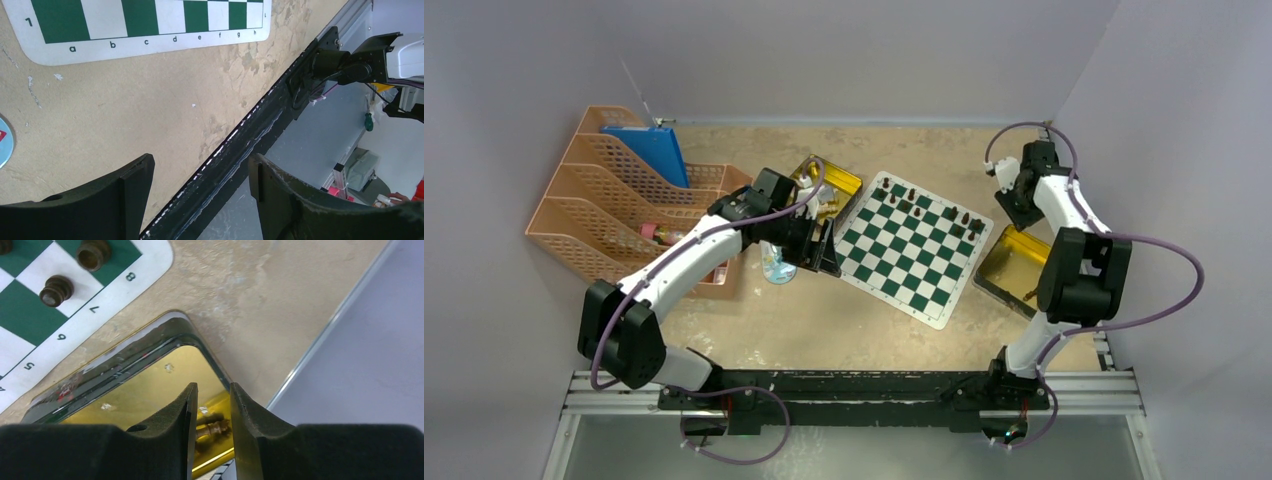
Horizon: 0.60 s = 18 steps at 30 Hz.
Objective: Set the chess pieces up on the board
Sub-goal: Adjust the storage box at the center of the board.
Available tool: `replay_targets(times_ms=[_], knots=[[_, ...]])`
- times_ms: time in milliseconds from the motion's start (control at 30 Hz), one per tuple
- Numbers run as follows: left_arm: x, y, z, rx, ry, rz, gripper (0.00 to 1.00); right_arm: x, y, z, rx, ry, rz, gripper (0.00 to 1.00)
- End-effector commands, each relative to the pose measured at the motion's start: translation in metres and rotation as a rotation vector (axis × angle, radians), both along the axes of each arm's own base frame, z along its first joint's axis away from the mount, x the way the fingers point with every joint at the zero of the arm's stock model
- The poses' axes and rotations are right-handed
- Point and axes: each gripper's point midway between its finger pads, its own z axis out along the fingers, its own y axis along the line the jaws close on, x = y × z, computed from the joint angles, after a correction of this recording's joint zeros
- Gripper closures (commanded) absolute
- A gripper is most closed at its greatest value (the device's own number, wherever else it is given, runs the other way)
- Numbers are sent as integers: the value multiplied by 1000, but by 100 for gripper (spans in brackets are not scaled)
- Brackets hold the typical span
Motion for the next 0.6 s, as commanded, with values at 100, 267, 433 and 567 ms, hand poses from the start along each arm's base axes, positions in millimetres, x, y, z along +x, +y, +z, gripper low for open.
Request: replay_targets(times_ms=[100, 267, 433, 567], knots=[[-2, -3, 14, -53, -46, -15, 32, 6, 3, -12, -2, 0, 44, 67], [2, -5, 14, -55, -50, -10, 32, 14, 5, -16, 10, -4, 72, 67], [5, -8, 14, -62, -44, -12, 32, 13, 3, -28, 3, 14, 76, 67], [5, -7, 13, -60, -45, -13, 32, 13, 4, -36, 14, 28, 71, 70]])
